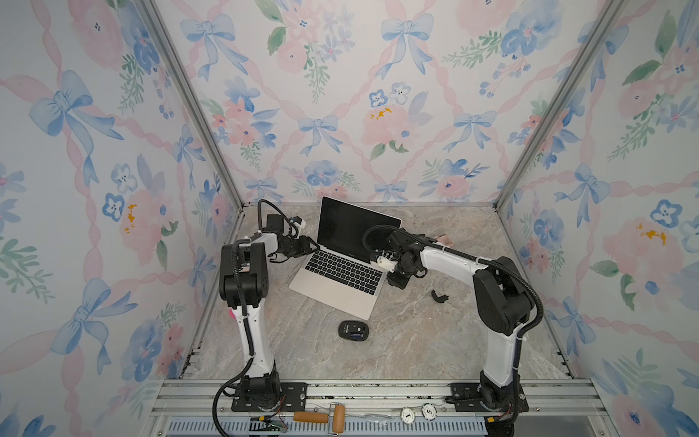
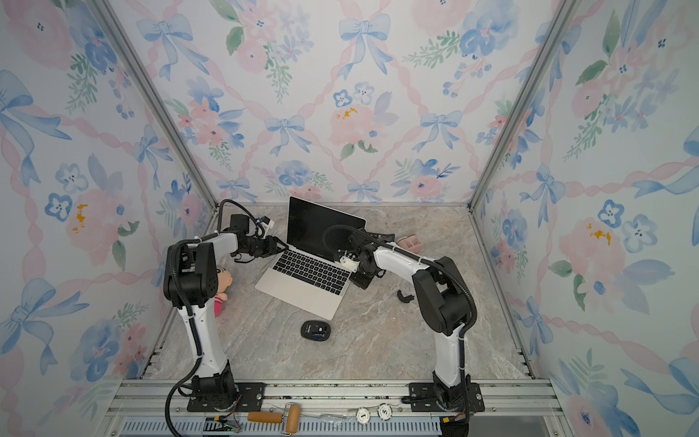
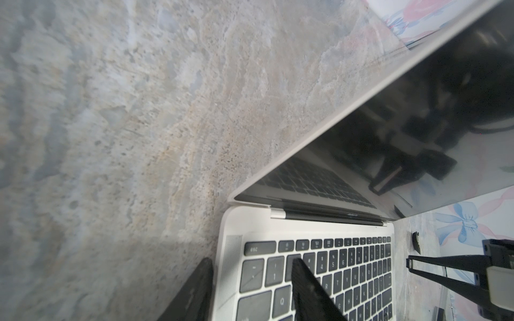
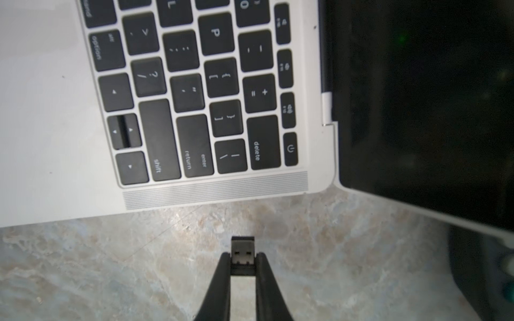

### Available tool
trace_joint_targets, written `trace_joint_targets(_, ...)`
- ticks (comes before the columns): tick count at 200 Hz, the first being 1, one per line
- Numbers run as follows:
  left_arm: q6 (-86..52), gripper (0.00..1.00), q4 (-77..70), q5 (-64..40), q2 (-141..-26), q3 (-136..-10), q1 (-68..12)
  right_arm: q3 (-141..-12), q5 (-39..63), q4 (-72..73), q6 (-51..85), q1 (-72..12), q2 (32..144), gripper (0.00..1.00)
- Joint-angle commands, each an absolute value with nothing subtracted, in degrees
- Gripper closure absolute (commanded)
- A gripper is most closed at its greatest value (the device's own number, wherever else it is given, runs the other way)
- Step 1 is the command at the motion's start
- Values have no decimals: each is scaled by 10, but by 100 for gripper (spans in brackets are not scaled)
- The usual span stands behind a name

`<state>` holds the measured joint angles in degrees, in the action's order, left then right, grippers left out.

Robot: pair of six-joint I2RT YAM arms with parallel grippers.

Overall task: Insert the wireless mouse receiver into the laptop
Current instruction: Pick up the USB plug at the center of the board, then insert the USB plug into the laptop.

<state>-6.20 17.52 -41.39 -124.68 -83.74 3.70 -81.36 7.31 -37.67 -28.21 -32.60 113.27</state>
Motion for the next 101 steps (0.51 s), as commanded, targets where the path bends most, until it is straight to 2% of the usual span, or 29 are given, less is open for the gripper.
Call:
trace_joint_targets(1, -68, 51, 268, -404, -1274, -819, 25, -822, 87, -365, -295, -322, 1148, 94)
trace_joint_targets(101, -69, 51, 268, -403, -1278, -818, 25, -838, 72, -364, -300, -328, 1180, 95)
